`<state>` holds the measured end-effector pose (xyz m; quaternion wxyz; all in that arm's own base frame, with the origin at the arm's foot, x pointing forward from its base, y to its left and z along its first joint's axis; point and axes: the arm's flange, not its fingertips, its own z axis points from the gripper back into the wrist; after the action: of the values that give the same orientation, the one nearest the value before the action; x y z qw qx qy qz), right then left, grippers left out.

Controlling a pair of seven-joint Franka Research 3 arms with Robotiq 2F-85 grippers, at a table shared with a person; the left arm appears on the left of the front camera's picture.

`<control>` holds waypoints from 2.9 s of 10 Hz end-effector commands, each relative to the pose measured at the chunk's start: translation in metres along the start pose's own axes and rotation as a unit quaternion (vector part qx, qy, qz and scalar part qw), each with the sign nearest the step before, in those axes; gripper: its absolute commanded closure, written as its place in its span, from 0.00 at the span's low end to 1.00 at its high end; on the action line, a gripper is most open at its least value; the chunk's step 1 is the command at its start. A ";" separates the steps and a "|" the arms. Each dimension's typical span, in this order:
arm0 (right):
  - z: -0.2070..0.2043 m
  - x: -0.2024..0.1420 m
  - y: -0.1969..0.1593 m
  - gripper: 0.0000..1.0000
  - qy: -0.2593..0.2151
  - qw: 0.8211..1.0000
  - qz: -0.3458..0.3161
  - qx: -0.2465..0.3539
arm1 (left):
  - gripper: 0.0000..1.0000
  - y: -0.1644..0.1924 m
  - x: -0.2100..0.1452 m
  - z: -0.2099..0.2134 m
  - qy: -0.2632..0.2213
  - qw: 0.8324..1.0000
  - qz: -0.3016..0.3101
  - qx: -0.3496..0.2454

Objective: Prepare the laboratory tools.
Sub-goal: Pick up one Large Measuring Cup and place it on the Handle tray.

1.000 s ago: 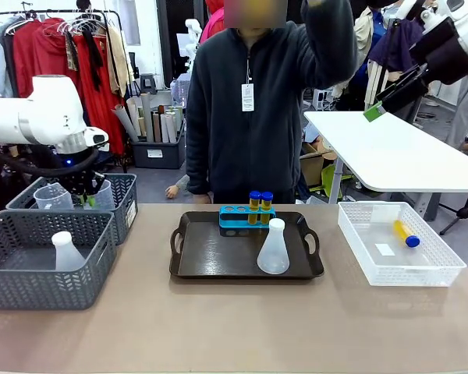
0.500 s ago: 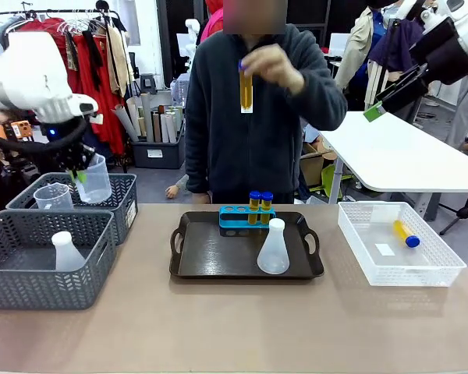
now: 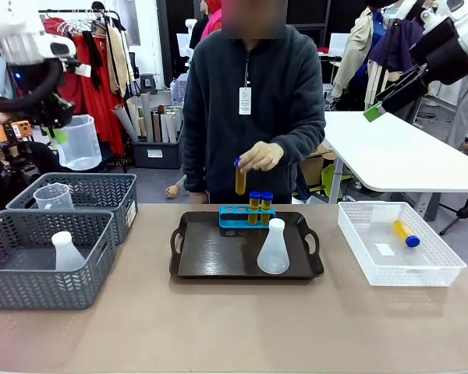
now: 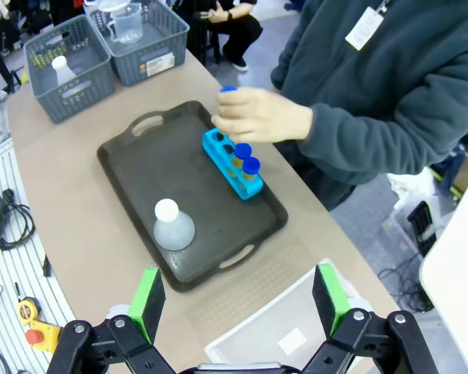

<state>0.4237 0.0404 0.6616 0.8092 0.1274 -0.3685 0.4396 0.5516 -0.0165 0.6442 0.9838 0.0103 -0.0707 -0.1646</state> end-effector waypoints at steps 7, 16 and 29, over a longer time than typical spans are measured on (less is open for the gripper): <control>0.001 0.000 0.000 0.00 -0.004 1.000 0.001 0.001 | 1.00 -0.035 -0.036 0.113 -0.041 0.993 -0.108 0.008; 0.001 0.000 0.000 0.00 -0.004 1.000 0.001 0.001 | 1.00 -0.064 -0.035 0.151 -0.051 0.987 -0.144 0.049; 0.001 0.000 0.000 0.00 -0.004 1.000 0.001 0.001 | 1.00 -0.273 0.016 0.052 -0.080 0.892 -0.442 0.049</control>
<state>0.4238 0.0407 0.6615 0.8093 0.1271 -0.3682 0.4398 0.4763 -0.2873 0.6928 0.8109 0.0813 -0.1436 -0.5615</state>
